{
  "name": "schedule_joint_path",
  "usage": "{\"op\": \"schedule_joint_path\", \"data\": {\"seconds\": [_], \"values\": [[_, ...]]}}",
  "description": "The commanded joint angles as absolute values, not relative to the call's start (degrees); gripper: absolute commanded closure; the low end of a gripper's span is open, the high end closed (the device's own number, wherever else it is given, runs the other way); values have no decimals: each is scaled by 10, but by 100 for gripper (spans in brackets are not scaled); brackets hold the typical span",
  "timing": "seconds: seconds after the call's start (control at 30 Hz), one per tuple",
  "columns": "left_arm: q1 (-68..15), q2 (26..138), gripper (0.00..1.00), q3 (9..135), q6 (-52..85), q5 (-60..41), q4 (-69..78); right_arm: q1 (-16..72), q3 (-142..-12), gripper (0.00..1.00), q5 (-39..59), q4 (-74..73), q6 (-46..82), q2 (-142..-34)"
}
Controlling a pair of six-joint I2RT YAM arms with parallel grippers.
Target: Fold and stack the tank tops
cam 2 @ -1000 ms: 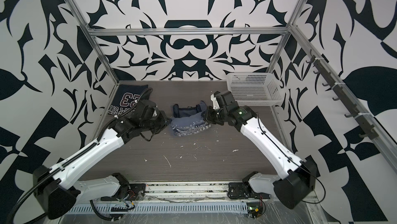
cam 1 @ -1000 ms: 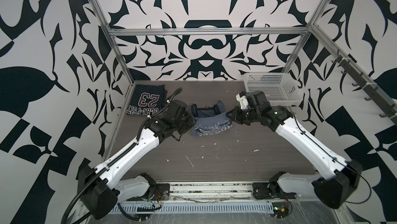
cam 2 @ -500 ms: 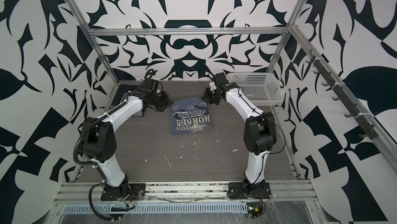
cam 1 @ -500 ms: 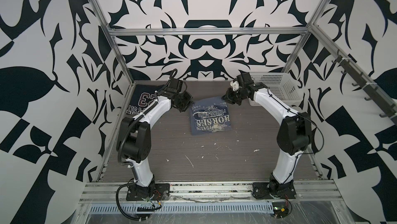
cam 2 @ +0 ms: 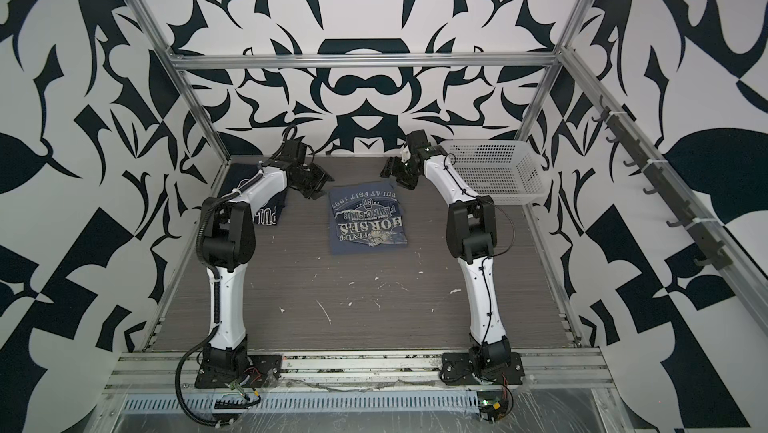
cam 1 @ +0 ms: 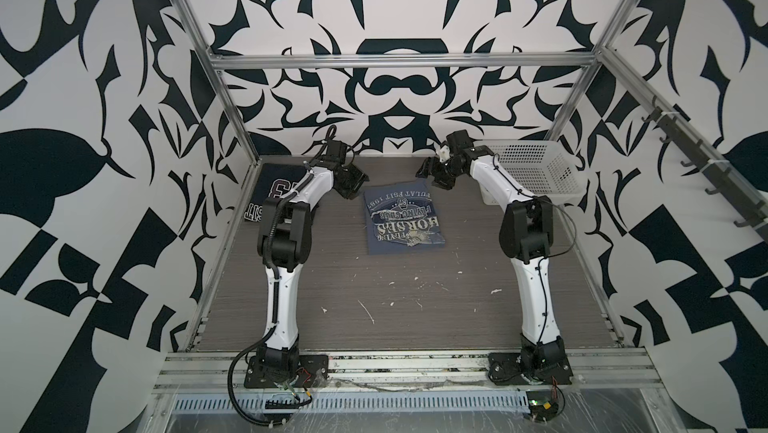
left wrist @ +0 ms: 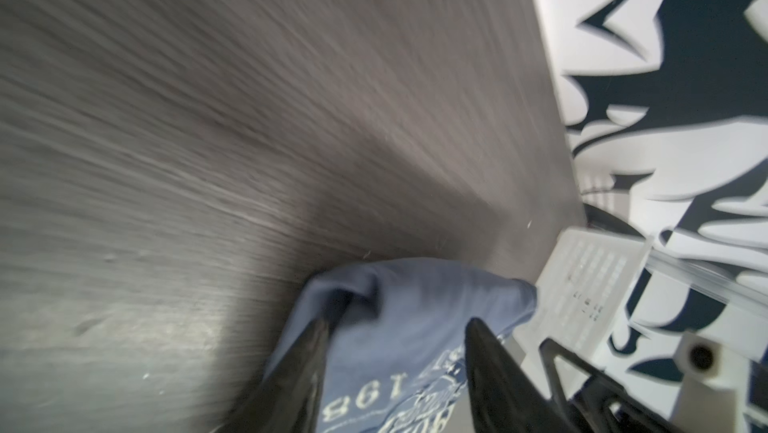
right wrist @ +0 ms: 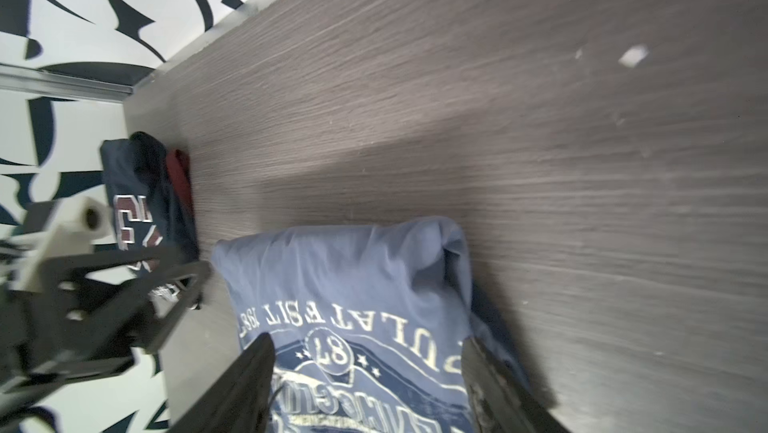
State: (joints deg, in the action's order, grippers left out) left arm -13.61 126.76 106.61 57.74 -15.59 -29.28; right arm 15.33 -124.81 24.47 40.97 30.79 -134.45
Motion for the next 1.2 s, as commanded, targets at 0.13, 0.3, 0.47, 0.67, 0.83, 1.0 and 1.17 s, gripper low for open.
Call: {"op": "schedule_joint_path", "data": {"seconds": [0.13,0.3,0.47,0.67,0.83,1.0,1.17], "values": [[-152,1143,28,967,495,-64,-324,152,-1100,20,186,377,235,-1216],[-172,1111,21,858,489,-79,-276,161,-1032,7,172,348,219,-1204],[-177,1138,19,827,492,-110,-237,169,-1024,4,173,340,216,-1230],[-196,1187,20,839,495,-133,-216,180,-1018,4,174,335,215,-1255],[-205,1220,27,850,503,-145,-208,188,-1007,10,183,328,227,-1273],[-214,1250,35,868,504,-151,-208,201,-984,25,203,310,245,-1278],[-215,1265,53,878,508,-152,-204,218,-967,45,221,284,271,-1286]]}}
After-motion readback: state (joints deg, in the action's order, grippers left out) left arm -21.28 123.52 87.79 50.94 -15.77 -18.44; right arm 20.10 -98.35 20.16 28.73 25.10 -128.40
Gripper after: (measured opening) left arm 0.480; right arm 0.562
